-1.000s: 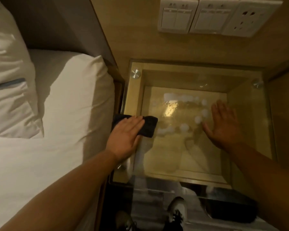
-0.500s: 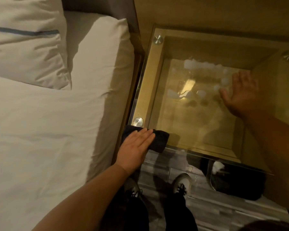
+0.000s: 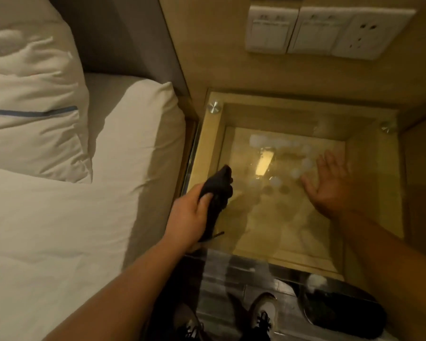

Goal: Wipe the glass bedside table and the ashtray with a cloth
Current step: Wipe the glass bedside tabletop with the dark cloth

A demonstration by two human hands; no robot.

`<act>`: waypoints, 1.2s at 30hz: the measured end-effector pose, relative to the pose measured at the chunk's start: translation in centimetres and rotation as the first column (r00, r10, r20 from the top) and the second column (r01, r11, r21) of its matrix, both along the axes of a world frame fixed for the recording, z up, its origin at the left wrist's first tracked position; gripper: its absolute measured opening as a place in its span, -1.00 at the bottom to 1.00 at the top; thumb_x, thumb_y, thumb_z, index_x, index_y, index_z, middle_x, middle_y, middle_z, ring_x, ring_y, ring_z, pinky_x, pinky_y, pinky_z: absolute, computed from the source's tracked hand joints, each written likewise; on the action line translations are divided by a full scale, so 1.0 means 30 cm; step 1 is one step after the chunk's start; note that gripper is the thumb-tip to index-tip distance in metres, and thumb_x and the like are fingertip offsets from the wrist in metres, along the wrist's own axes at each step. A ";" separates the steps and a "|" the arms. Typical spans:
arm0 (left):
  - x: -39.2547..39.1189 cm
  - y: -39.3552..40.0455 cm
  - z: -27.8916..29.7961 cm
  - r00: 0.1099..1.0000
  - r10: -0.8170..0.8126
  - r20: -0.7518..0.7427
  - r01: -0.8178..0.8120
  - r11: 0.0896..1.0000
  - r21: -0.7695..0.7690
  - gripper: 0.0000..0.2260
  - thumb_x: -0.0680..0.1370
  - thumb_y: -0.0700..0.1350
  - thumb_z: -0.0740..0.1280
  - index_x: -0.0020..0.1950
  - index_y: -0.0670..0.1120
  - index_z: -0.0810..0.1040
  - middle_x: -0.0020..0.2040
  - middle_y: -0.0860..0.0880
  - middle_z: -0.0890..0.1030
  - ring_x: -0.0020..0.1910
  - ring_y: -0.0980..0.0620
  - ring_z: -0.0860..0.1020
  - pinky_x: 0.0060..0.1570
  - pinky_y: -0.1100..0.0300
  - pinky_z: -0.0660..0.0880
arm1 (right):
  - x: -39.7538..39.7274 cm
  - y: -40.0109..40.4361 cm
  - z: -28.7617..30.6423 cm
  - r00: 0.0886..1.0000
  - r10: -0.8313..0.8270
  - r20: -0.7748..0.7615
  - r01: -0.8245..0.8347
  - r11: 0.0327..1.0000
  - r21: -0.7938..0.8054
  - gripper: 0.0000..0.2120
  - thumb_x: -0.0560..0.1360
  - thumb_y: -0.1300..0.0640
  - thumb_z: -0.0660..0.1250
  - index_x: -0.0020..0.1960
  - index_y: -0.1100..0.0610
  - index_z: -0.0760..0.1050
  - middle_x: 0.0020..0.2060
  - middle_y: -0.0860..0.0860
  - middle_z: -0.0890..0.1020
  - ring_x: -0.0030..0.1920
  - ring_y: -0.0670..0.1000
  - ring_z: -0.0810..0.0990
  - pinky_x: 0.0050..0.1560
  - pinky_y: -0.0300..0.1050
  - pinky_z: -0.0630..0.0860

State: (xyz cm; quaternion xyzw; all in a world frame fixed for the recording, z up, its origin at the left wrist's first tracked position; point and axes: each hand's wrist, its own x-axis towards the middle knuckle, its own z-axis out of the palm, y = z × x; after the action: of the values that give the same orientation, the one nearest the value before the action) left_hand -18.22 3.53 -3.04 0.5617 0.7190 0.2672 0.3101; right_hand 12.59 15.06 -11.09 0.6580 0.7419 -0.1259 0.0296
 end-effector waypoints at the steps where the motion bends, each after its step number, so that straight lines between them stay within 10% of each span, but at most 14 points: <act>1: 0.004 0.119 0.005 0.999 -0.007 -0.050 0.010 0.998 0.058 -0.77 0.62 -0.13 0.20 0.24 -0.08 0.54 -0.02 -0.09 0.65 -0.10 0.02 0.58 -0.18 0.23 0.41 | -0.001 0.005 -0.001 1.000 -0.003 0.008 0.003 1.000 0.009 -0.23 0.48 -0.32 -0.11 0.50 0.18 0.17 0.52 0.16 0.14 0.52 0.16 0.06 0.48 0.14 -0.03; 5: 0.017 0.637 -0.026 0.932 -0.113 -0.343 0.184 0.966 0.181 -0.70 0.61 -0.12 0.19 0.34 -0.01 0.46 0.14 -0.07 0.61 0.05 -0.06 0.59 -0.12 0.19 0.40 | 0.006 0.019 -0.025 1.000 -0.008 0.019 0.008 1.000 0.025 -0.25 0.49 -0.30 -0.11 0.48 0.18 0.23 0.50 0.17 0.20 0.51 0.17 0.08 0.48 0.17 0.00; 9: 0.061 0.978 -0.128 0.781 -0.364 -0.507 0.395 0.917 -0.050 -0.57 0.62 -0.27 0.15 0.49 -0.10 0.27 0.37 -0.19 0.44 0.31 -0.16 0.44 0.25 0.04 0.36 | 0.011 0.021 -0.052 1.000 -0.013 -0.028 0.015 0.996 0.084 -0.29 0.51 -0.27 -0.04 0.46 0.20 0.25 0.47 0.20 0.26 0.48 0.22 0.17 0.45 0.16 0.02; 18: 0.037 0.982 -0.300 0.698 -0.504 -0.509 0.568 0.822 -0.036 -0.55 0.66 -0.05 0.13 0.54 -0.08 0.19 0.54 -0.10 0.20 0.52 -0.05 0.15 0.50 0.08 -0.02 | 0.013 0.027 -0.052 1.000 0.006 -0.004 -0.006 0.992 0.124 -0.32 0.50 -0.20 0.03 0.43 0.24 0.29 0.45 0.23 0.29 0.45 0.24 0.21 0.44 0.21 0.09; 36: 0.117 -0.087 -0.288 0.686 -0.597 -0.416 0.599 0.788 -0.142 -0.52 0.55 -0.06 0.10 0.47 -0.12 0.34 0.46 -0.11 0.36 0.45 -0.08 0.30 0.47 0.03 0.09 | 0.015 0.015 -0.032 0.999 0.009 -0.043 -0.005 0.996 0.085 -0.28 0.50 -0.24 -0.07 0.49 0.21 0.17 0.51 0.20 0.17 0.51 0.20 0.08 0.47 0.20 0.04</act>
State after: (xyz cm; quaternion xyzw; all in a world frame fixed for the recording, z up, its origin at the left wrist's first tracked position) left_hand -14.72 0.92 -11.68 0.8111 0.5464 0.0196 0.2079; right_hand 13.04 15.52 -12.06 0.6530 0.7494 -0.1083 -0.0143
